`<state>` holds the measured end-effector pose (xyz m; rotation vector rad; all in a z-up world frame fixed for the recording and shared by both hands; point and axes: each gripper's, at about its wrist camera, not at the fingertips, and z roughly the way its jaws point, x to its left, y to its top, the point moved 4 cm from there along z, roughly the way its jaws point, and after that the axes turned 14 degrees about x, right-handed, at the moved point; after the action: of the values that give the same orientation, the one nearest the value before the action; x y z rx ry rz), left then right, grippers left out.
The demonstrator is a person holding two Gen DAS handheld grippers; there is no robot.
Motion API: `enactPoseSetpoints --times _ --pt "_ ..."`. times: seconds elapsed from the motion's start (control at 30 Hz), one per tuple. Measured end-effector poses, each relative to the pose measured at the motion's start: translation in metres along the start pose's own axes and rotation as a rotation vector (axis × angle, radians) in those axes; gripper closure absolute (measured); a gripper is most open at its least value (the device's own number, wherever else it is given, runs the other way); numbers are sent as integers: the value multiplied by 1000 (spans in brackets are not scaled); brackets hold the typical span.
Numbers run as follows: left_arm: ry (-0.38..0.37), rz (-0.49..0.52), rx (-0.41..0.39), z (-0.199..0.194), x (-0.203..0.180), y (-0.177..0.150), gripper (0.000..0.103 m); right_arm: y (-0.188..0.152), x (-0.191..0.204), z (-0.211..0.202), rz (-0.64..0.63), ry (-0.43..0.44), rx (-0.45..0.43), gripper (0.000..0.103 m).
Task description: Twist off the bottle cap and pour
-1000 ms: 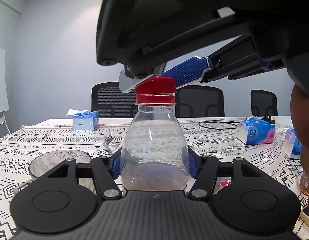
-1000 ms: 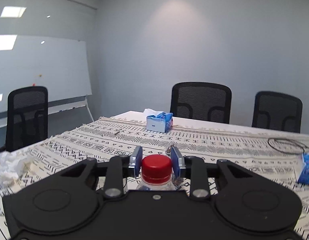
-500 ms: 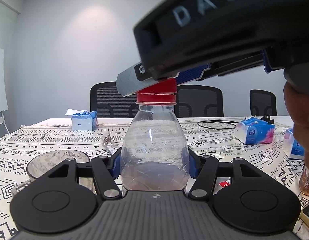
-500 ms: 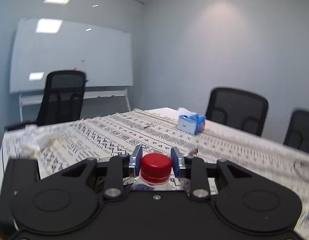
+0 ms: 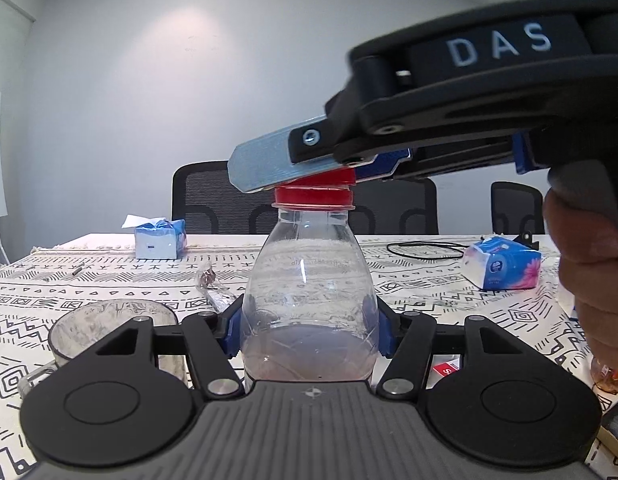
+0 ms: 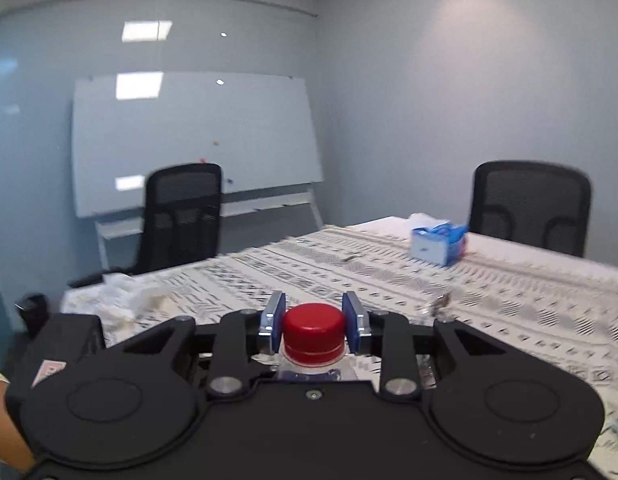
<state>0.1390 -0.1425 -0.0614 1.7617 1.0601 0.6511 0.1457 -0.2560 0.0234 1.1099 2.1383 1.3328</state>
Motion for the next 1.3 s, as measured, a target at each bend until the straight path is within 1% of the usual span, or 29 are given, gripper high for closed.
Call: enactPoseSetpoints --times 0.03,0.07,0.13,0.2,0.23,0.27,0.33,0.37,0.53,0.9,1.03,1.13,1.2,1.27,1.3 --pt "-3 1 0 0 0 0 46 0 -2 0 1 15 -1 71" --pt "-4 1 0 0 0 0 46 0 -1 0 6 10 1 70" --pt "0 -10 3 1 1 1 46 4 10 1 41 -68 18 70" --pt "12 -13 3 1 0 1 45 8 30 6 34 -222 37 68" --pt "19 -9 1 1 -2 1 45 8 35 10 30 -265 39 66" --pt "26 -4 0 1 -3 1 45 9 36 14 38 -293 38 70" --pt "31 -5 -1 1 -4 0 45 9 38 24 56 -345 36 70" --pt "24 -11 0 1 -3 1 45 9 37 24 60 -342 33 70" --pt "12 0 -2 0 -2 1 45 5 30 21 40 -283 25 70" --pt "-14 -3 4 0 2 1 46 4 21 18 -58 -158 45 70" --pt "-17 1 3 -1 1 0 46 4 16 17 -65 -101 40 70" --pt "-22 2 -1 -1 2 -1 46 3 11 15 -116 -16 19 70" --pt "-27 3 -2 -1 3 -1 46 -1 1 13 -166 94 -14 70" --pt "-31 -4 0 -1 3 0 46 0 -7 12 -167 171 -22 70" --pt "-32 -7 1 -1 3 0 46 1 -9 13 -163 180 -22 70"
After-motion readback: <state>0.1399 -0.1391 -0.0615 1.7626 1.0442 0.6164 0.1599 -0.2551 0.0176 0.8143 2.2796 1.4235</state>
